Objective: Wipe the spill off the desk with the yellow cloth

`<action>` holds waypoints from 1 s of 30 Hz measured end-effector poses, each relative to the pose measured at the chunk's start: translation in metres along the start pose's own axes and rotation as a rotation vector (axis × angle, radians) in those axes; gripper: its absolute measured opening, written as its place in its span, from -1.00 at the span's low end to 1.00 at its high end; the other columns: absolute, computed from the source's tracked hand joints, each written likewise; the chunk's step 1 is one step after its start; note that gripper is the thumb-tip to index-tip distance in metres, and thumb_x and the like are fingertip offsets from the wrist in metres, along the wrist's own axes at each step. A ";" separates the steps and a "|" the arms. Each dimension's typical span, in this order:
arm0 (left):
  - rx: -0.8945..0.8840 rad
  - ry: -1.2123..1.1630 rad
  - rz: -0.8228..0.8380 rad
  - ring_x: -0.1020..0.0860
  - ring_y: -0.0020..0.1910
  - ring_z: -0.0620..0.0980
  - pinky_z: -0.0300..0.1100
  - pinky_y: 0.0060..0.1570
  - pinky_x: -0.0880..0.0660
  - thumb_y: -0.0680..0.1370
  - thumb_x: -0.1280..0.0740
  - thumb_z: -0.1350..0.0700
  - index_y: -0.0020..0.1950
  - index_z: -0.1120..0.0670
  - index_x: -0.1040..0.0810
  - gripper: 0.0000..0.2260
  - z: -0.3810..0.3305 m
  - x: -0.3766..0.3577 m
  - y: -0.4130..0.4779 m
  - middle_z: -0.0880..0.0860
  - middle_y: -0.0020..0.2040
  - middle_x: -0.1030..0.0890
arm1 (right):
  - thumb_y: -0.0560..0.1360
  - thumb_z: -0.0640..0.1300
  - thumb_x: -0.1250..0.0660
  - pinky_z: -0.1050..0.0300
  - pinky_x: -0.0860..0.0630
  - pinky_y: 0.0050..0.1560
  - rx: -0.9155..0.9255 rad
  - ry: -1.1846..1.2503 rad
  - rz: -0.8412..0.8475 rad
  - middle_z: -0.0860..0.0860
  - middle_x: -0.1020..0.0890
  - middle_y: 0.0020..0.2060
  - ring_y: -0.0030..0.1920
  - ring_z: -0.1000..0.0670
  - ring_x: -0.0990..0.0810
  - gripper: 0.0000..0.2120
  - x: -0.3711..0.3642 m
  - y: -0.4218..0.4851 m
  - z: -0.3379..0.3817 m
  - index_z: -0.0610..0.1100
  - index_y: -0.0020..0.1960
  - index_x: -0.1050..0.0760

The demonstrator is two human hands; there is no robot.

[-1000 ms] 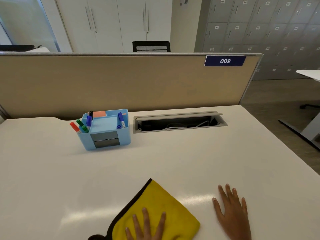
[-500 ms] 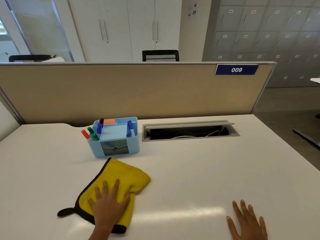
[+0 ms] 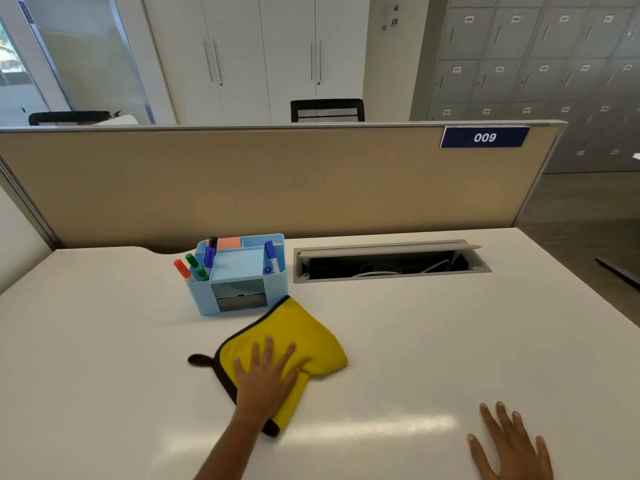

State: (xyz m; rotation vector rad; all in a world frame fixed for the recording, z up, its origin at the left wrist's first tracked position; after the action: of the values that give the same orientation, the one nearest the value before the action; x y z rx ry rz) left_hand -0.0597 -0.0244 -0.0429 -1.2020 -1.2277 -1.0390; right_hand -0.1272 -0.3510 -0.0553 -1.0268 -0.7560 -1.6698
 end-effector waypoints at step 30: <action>0.228 -0.374 0.006 -0.58 -0.09 0.47 0.52 -0.31 -0.41 0.52 0.36 -0.21 0.02 -0.02 -0.64 -0.24 0.016 -0.014 -0.087 0.34 -0.02 -0.66 | 0.47 -0.09 -0.34 -0.14 -0.01 0.48 0.020 -0.050 0.032 -0.07 -0.27 0.47 0.49 -0.11 -0.18 -0.45 -0.003 -0.004 -0.018 -0.06 0.41 -0.27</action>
State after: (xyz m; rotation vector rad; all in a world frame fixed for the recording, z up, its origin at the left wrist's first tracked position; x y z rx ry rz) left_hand -0.1485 -0.0186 -0.0497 -1.2524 -1.5835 -0.6631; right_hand -0.1351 -0.3638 -0.0654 -1.0645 -0.7834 -1.6118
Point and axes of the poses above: each hand's wrist, its own y-axis towards the middle knuckle, its own x-axis out of the back of the hand, z = x × y, the point moved 1 cm from there along y, towards the middle knuckle
